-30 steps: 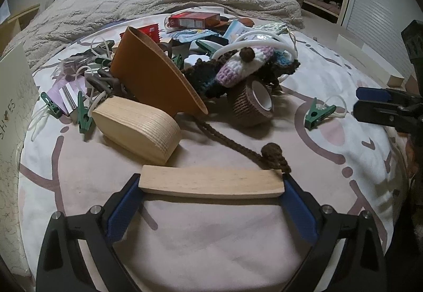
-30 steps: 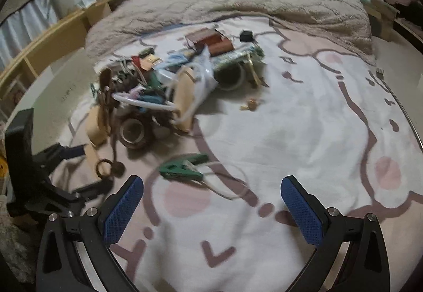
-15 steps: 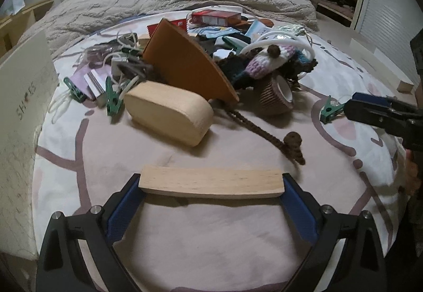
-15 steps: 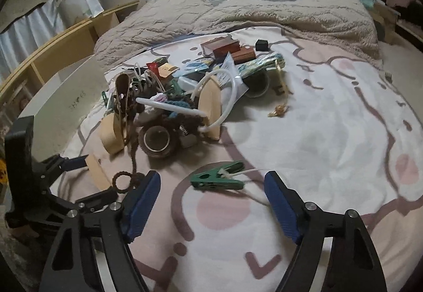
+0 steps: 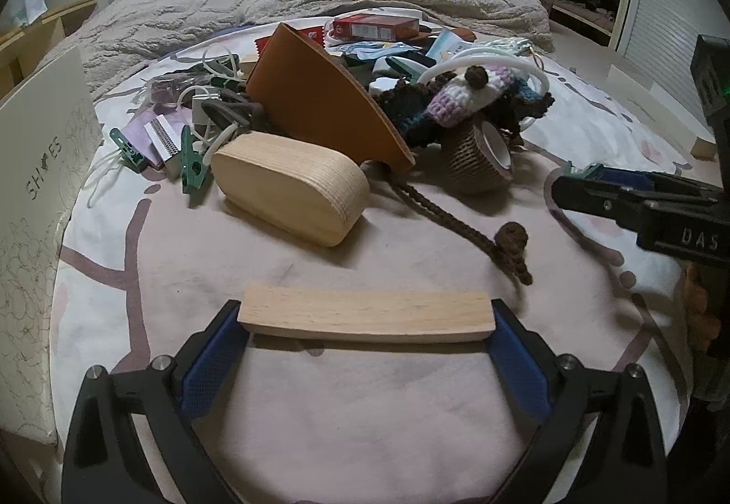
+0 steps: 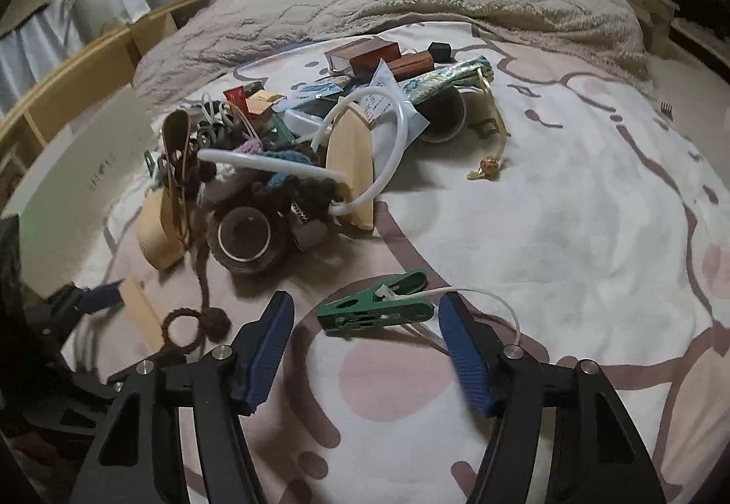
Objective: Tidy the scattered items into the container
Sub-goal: 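Close the right tool on the green clothespin while the left tool holds the wooden bar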
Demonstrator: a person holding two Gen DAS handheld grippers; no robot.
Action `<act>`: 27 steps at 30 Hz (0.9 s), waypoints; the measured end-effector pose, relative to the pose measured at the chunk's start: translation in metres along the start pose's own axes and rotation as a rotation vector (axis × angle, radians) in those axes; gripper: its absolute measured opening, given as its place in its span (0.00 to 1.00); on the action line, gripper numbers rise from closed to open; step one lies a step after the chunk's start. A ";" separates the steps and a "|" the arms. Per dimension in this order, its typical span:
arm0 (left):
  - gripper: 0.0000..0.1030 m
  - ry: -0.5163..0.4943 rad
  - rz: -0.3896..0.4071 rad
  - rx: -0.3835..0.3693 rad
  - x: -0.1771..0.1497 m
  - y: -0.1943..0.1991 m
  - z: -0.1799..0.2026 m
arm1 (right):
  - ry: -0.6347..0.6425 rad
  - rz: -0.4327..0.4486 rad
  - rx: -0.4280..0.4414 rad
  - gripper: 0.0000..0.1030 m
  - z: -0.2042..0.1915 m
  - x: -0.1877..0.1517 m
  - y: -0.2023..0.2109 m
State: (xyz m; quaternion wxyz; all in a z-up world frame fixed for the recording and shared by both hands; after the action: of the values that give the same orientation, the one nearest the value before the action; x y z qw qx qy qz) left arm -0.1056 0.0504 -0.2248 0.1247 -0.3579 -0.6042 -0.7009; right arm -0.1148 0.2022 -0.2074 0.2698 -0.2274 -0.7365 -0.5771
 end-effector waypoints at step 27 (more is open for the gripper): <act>1.00 -0.018 0.006 0.023 0.001 -0.001 0.000 | 0.239 -0.011 -0.124 0.65 -0.008 -0.001 -0.005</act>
State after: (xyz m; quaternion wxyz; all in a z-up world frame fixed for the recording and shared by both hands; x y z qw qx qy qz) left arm -0.1067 0.0513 -0.2252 0.1256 -0.3644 -0.6123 -0.6903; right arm -0.1163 0.1935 -0.2098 0.3377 -0.1692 -0.6632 -0.6461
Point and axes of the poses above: each gripper's, at about its wrist camera, not at the fingertips, and y roughly against the way its jaws point, z to its right, x to its top, the point moved 9 cm from there along -y, roughly the way its jaws point, and after that the axes turned 3 degrees about z, right-handed, at the moved point
